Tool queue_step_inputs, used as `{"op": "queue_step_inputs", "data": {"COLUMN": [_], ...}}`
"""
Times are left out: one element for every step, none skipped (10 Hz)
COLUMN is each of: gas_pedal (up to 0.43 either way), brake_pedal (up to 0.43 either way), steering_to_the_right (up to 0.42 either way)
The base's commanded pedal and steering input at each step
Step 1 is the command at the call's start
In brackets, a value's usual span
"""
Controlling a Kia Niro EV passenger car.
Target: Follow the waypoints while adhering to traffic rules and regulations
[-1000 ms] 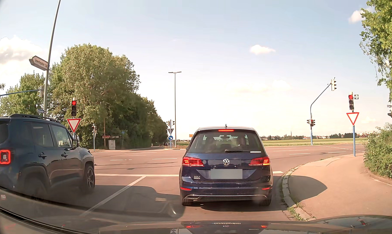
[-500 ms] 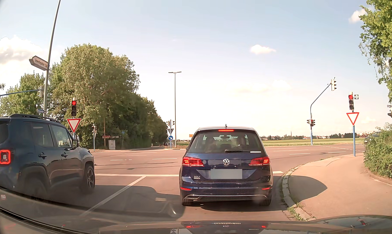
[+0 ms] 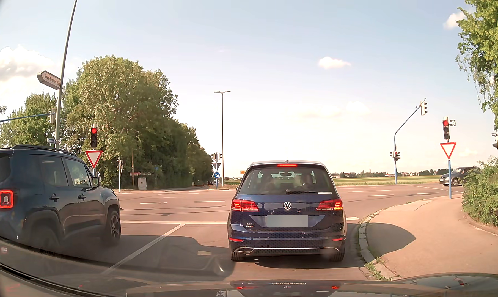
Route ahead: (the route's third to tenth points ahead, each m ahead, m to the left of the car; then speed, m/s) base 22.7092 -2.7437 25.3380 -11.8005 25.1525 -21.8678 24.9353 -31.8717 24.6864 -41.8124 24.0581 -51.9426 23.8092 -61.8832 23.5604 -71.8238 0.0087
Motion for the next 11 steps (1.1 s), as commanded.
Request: {"op": "queue_step_inputs", "data": {"gas_pedal": [0.0,0.0,0.0,0.0,0.0,0.0,0.0,0.0,0.0,0.0,0.0], "brake_pedal": [0.445,0.439,0.445,0.445,0.445,0.445,0.445,0.439,0.439,0.439,0.439], "steering_to_the_right": [0.019,0.019,0.019,0.019,0.019,0.019,0.02,0.019,0.02,0.019,0.019]}}
